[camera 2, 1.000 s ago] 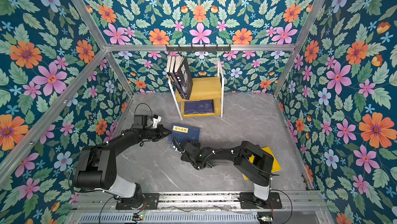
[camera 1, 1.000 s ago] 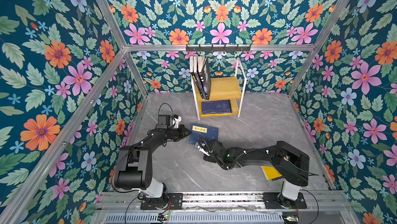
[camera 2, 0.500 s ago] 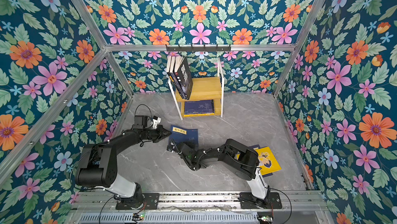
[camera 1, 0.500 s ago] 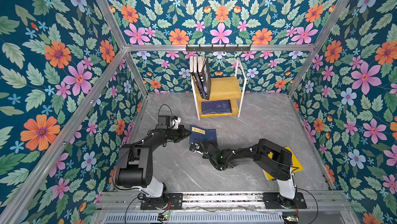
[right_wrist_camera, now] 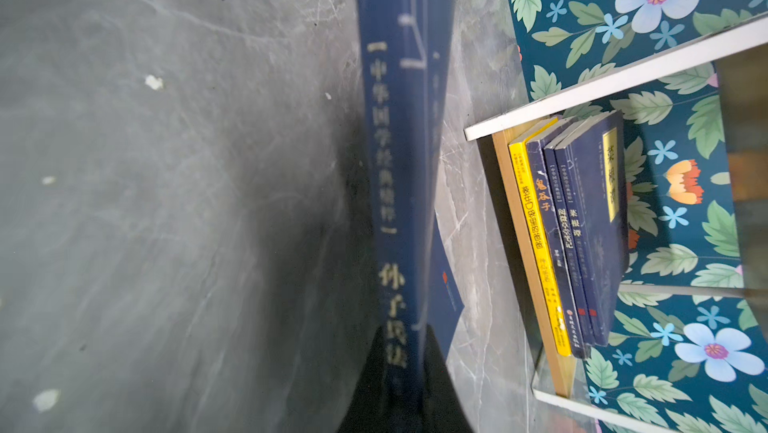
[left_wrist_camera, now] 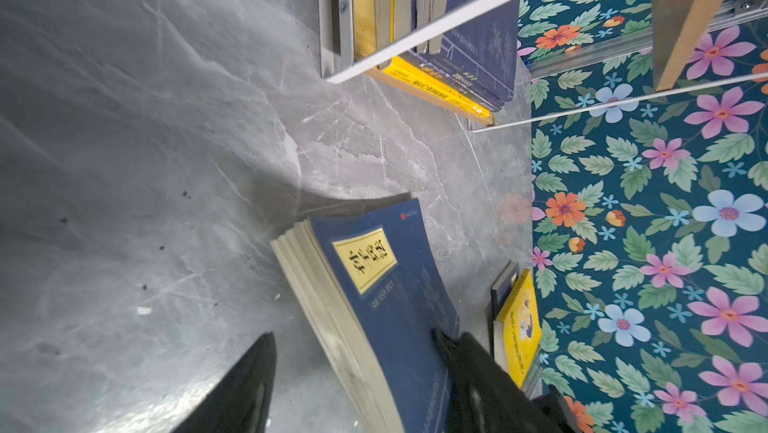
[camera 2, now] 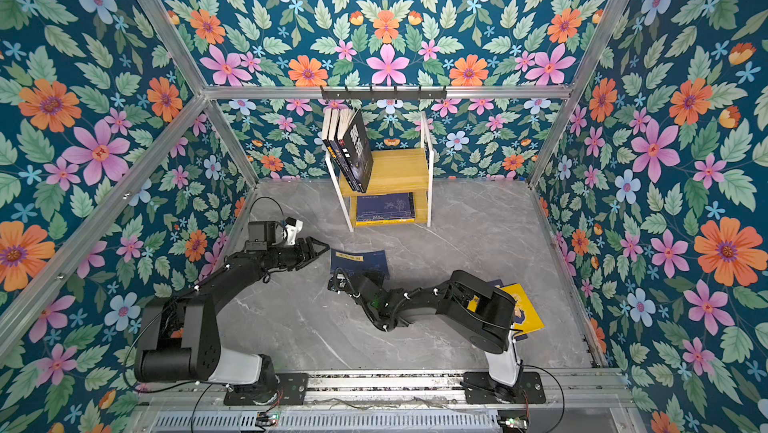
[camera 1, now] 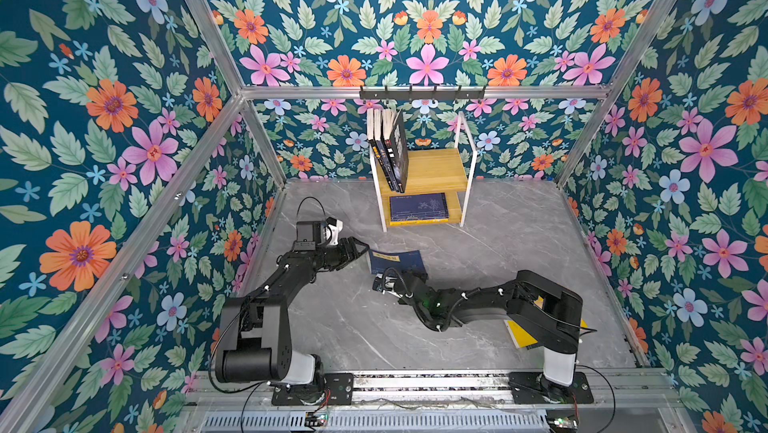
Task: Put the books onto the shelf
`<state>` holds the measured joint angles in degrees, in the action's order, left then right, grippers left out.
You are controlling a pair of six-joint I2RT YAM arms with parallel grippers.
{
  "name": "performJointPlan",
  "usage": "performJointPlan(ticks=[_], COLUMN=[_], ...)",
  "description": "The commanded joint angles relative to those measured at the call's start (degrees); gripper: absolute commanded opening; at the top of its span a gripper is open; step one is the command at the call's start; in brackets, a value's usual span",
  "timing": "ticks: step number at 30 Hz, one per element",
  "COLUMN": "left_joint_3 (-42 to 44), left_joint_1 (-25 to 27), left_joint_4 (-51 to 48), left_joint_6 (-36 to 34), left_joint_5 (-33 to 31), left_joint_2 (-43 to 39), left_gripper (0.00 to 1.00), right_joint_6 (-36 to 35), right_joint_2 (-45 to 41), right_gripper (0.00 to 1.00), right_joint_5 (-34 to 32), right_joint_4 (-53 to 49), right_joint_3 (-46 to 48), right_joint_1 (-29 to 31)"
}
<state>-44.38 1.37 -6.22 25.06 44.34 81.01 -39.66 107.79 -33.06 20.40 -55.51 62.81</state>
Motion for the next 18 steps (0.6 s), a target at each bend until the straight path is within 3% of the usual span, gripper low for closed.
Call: performJointPlan(ticks=[1,4,12,18], left_joint_3=[0.4,0.9,1.1,0.5], left_joint_1=[-1.2,-3.2,-9.3,-10.0], left_joint_4=[-1.0,-0.9,-1.8,-4.9], left_joint_6=[-6.6,-9.2,-14.6,-22.4], left_joint_5=[-2.5,-3.3,-4.2,-5.7], left_joint_2=[-2.5,-4.4,-8.4,-11.4], left_gripper=[0.79,0.86,0.91,1.0], right_joint_6=[1.8,1.9,1.2,1.0], right_joint_2=[-2.9,-5.0,-8.8,-12.0], right_gripper=[0.0,0.0,0.0,0.0], right_joint_5=[2.4,2.7,5.3,7.7], right_joint_4=[-6.0,-9.7,-17.8,-24.1], right_joint_3=[0.7,1.3,0.3,-1.8], right_joint_1=[-0.1,-0.1,-1.3,-2.2])
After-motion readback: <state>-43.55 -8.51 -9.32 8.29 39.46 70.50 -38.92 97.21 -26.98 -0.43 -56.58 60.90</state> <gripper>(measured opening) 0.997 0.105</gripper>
